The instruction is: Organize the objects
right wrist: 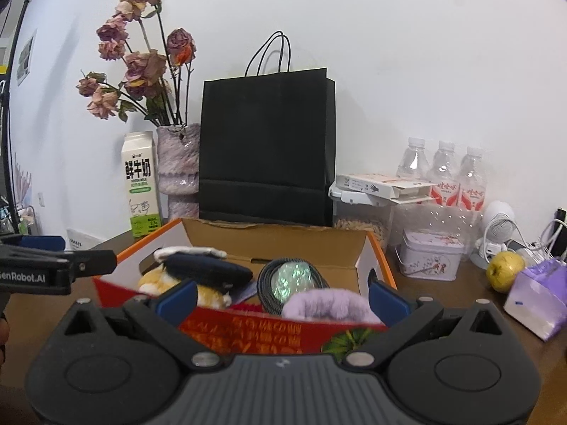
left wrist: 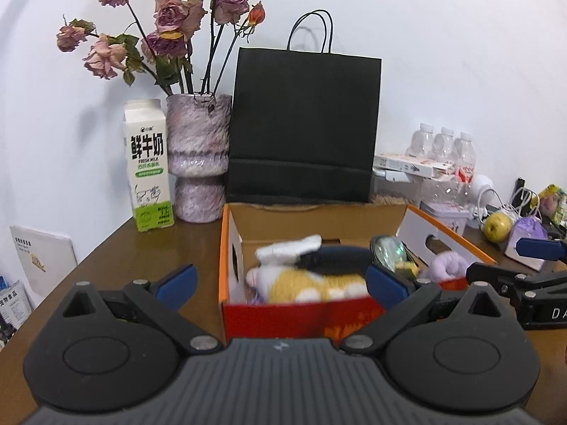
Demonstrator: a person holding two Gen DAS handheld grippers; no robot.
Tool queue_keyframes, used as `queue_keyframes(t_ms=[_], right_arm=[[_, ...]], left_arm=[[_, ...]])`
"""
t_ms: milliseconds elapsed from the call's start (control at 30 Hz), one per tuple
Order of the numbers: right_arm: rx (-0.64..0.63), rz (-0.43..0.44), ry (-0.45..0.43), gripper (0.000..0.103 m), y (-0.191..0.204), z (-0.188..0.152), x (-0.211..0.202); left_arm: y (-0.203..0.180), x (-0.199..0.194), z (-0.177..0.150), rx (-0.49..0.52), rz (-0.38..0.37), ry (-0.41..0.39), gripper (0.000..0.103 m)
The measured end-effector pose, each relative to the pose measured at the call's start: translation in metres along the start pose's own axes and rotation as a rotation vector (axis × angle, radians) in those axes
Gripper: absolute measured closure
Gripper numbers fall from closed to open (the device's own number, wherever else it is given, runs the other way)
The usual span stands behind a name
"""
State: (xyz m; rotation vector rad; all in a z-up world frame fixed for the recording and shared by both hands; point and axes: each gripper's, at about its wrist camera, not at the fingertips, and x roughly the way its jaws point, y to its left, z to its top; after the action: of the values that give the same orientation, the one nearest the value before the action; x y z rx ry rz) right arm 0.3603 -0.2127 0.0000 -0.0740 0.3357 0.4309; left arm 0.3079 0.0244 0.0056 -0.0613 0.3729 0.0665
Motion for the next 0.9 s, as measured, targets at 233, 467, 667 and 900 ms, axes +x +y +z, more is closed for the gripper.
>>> queue_keyframes(t_ms=[233, 467, 667, 900], right_arm=[[0.007, -0.009, 0.022, 0.0, 0.008, -0.013, -0.037], [0.011, -0.012, 0.033, 0.0, 0.021, -0.025, -0.074], [0.016, -0.003, 0.037, 0.0, 0.032, -0.034, -0.106], [0.031, 0.008, 0.047, 0.0, 0.041, -0.047, -0.136]], left_arm=[[-0.011, -0.042, -0.017, 0.039, -0.042, 0.029, 0.0], [-0.015, -0.082, -0.034, 0.038, -0.051, 0.054, 0.0], [-0.016, -0.115, -0.043, 0.032, -0.046, 0.067, 0.0], [-0.021, -0.149, -0.05, 0.039, -0.032, 0.059, 0.0]])
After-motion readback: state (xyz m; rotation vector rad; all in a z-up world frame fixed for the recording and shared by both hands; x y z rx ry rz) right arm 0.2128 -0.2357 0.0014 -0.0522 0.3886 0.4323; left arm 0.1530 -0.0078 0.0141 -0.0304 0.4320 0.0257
